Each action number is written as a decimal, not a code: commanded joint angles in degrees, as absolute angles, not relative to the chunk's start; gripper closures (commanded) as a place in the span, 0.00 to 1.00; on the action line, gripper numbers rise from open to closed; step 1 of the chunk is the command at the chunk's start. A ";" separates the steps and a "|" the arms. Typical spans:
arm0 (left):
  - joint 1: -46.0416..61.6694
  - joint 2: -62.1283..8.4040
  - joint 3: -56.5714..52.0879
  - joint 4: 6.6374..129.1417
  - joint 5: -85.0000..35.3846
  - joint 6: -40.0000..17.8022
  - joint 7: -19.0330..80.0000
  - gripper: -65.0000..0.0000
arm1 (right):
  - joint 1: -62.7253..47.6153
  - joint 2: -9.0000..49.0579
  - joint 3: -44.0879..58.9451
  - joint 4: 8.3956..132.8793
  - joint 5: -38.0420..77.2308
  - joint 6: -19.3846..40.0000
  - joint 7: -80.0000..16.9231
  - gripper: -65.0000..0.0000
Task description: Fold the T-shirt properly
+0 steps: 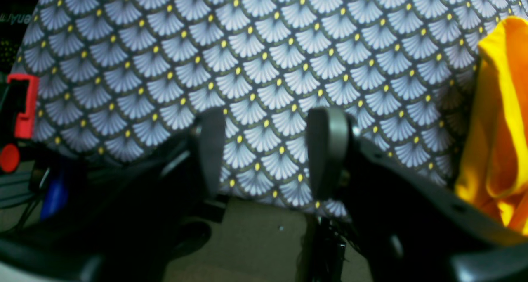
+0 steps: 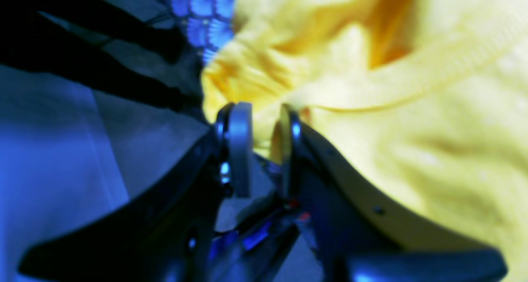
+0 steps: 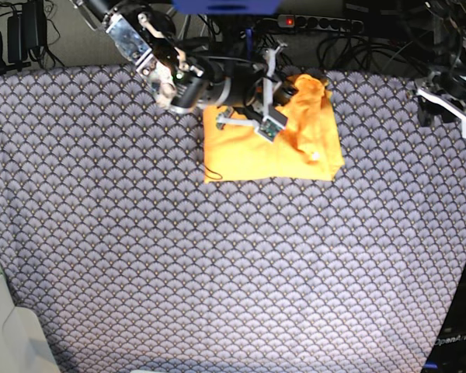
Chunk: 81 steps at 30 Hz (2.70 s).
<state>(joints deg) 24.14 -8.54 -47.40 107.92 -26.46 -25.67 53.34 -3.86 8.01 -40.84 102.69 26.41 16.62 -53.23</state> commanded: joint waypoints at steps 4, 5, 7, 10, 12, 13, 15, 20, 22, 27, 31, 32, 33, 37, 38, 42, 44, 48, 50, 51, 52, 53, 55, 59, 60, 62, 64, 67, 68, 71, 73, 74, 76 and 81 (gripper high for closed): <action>24.48 -9.27 -47.43 109.85 -27.74 -25.71 52.53 0.51 | -3.12 9.27 -40.66 109.41 27.38 16.75 -52.44 0.79; 24.48 -9.27 -47.08 110.11 -27.74 -25.71 52.53 0.51 | -3.12 9.80 -40.66 110.29 27.47 16.75 -52.44 0.79; 24.57 -9.45 -45.23 110.11 -27.56 -25.71 52.53 0.51 | -3.03 10.51 -40.57 111.52 27.38 16.75 -52.44 0.79; 26.15 -11.38 -40.57 110.11 -27.38 -25.71 52.53 0.51 | -2.86 13.05 -38.90 111.96 27.30 16.66 -52.44 0.79; 27.47 -13.14 -36.00 110.11 -27.30 -25.71 52.53 0.52 | -2.59 14.81 -36.18 111.96 27.30 16.66 -52.44 0.79; 28.18 -14.02 -34.15 110.11 -27.30 -25.71 52.53 0.52 | -2.59 15.69 -34.51 111.96 27.47 16.75 -52.44 0.79; 30.11 -15.25 -31.43 110.20 -27.30 -25.71 52.44 0.59 | -2.59 17.36 -30.99 112.75 27.56 16.84 -52.44 0.79; 30.90 -15.87 -30.46 109.67 -27.21 -25.54 52.53 1.00 | -2.59 18.95 -21.49 112.92 27.56 16.92 -52.00 0.80; 31.25 -15.96 -30.37 109.93 -27.21 -25.54 52.53 1.00 | -2.59 18.95 -17.19 112.66 27.47 17.01 -52.00 0.84; 31.43 -15.87 -27.12 109.93 -27.21 -25.54 52.53 1.00 | -2.59 19.12 -11.30 110.81 27.21 17.01 -52.00 1.00; 31.34 -16.13 -20.97 109.05 -26.07 -25.27 52.53 1.00 | -2.59 19.74 -10.86 106.86 27.21 17.10 -51.91 1.00; 30.81 -15.87 -19.21 108.62 -24.66 -25.10 52.53 1.00 | -2.59 19.65 -10.86 105.71 27.30 17.10 -51.82 1.00; 30.55 -15.43 -17.36 108.00 -22.81 -25.01 52.53 1.00 | -2.59 19.56 -10.86 104.66 27.30 17.10 -51.74 1.00; 28.35 -12.97 -10.77 106.15 -15.96 -24.92 52.53 1.00 | -3.21 19.56 -10.95 103.78 27.30 17.10 -49.36 1.00; 28.35 -12.09 -10.42 105.71 -14.29 -25.01 52.44 1.00 | -3.21 19.56 -10.95 103.78 27.30 17.10 -49.36 1.00; 25.63 -8.75 -9.98 104.48 -9.80 -25.45 52.53 1.00 | -3.38 19.47 -10.95 103.34 27.30 17.10 -49.45 1.00; 24.40 -7.69 -9.98 102.90 -8.13 -25.45 52.53 1.00 | -4.18 19.47 -10.95 103.43 27.30 17.10 -49.27 1.00; 22.46 -6.99 -9.98 100.18 -7.16 -25.45 52.53 1.00 | -5.05 19.47 -11.03 103.52 27.30 17.10 -49.27 1.00; 21.32 -6.99 -9.98 99.65 -7.25 -25.45 52.44 1.00 | -5.23 19.47 -11.03 103.43 27.30 17.10 -49.19 1.00; 20.62 -6.99 -10.07 99.65 -7.34 -25.19 52.44 1.00 | -5.32 19.47 -11.03 103.43 27.30 17.10 -49.19 1.00; 20.26 -6.73 -10.07 99.65 -7.34 -25.10 52.44 1.00 | -5.32 19.47 -11.03 103.43 27.30 17.10 -49.19 1.00; 19.65 -6.02 -10.33 99.65 -7.34 -25.10 52.44 1.00 | -5.58 19.38 -11.03 103.43 27.30 17.10 -49.19 1.00; 17.27 -4.88 -10.51 99.56 -6.81 -25.01 52.44 1.00 | -6.11 19.38 -11.03 103.43 27.30 17.10 -49.19 1.00; 12.44 -3.38 -10.42 96.22 -7.16 -24.92 52.26 1.00 | -6.64 18.59 -11.12 103.43 27.30 17.10 -49.27 1.00; 11.03 -2.42 -10.51 94.81 -6.81 -24.92 52.00 1.00 | -7.34 18.42 -11.12 103.43 27.30 17.10 -49.19 1.00; 8.48 -1.54 -10.59 92.35 -6.99 -24.92 51.74 1.00 | -8.40 18.15 -11.12 103.43 27.30 17.10 -49.19 1.00; 5.49 -1.01 -10.86 90.77 -7.43 -24.92 51.74 1.00 | -9.45 18.07 -12.00 103.43 27.30 17.10 -49.10 1.00; 2.68 1.54 -13.76 91.56 -7.34 -24.92 51.82 1.00 | -10.07 18.42 -14.90 103.43 27.30 17.10 -49.10 1.00; 1.63 2.15 -15.16 92.35 -7.34 -24.92 52.09 1.00 | -10.15 18.42 -15.52 103.43 27.30 17.10 -49.10 1.00; -1.10 2.59 -17.80 94.55 -7.34 -24.92 52.44 1.00 | -10.15 18.51 -15.87 103.43 27.30 17.10 -49.10 1.00; -1.98 2.59 -18.33 95.52 -7.34 -24.92 52.53 1.00 | -10.15 18.51 -15.60 103.52 27.30 17.10 -49.10 1.00; -2.07 2.33 -18.42 95.96 -7.34 -24.92 52.53 1.00 | -10.15 18.59 -15.43 103.52 27.30 17.10 -49.10 1.00; -1.63 2.15 -18.77 97.19 -7.08 -24.92 53.05 1.00 | -9.45 19.82 -14.90 103.52 27.21 17.10 -49.10 1.00; 1.27 2.15 -25.27 98.77 -6.90 -25.10 56.31 1.00 | -6.37 21.58 -11.38 103.34 27.21 17.10 -49.10 1.00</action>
<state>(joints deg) 1.69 2.33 -25.43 97.69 -6.37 -24.86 56.80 -7.07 21.04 -11.68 102.43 26.57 16.80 -50.15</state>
